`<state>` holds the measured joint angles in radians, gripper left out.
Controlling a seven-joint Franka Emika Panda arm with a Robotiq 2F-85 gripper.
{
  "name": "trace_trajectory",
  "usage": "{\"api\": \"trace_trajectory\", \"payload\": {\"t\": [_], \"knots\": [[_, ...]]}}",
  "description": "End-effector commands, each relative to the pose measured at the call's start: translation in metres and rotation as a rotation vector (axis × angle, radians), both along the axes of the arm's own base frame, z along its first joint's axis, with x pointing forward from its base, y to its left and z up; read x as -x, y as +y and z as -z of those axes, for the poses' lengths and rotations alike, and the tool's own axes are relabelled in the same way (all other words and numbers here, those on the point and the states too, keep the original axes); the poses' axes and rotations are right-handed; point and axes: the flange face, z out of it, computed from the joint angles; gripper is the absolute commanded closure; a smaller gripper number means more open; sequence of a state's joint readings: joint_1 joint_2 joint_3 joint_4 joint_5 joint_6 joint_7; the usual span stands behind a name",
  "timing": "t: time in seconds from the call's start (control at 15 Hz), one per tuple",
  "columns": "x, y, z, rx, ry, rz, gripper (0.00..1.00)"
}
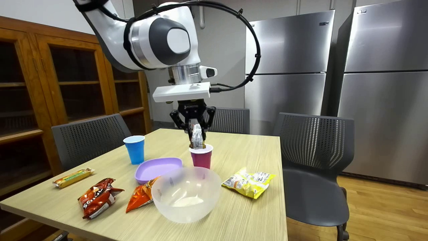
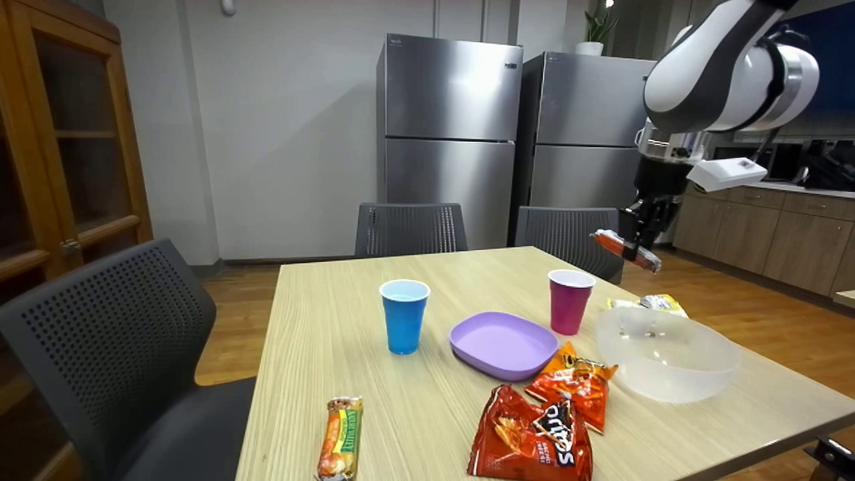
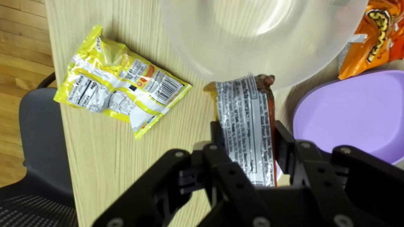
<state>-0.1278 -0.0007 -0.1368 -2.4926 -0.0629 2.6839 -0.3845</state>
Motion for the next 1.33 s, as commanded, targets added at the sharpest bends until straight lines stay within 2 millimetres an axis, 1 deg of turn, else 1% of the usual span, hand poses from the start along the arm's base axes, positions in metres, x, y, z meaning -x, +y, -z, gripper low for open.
{"api": "trace_trajectory", "payload": {"t": [0.0,0.2,0.6,0.8,1.0,1.27], "knots": [[-0.020,0.028,-0.007,-0.014,-0.020,-0.006,0.84],[-0.039,0.046,-0.006,-0.028,-0.027,-0.039,0.84],[-0.073,0.068,0.005,-0.054,-0.028,-0.050,0.84],[-0.089,0.076,0.015,-0.054,-0.008,-0.046,0.84],[-0.105,0.086,0.029,-0.059,0.011,-0.014,0.84],[-0.122,0.104,0.045,-0.070,0.054,0.027,0.84]]}}
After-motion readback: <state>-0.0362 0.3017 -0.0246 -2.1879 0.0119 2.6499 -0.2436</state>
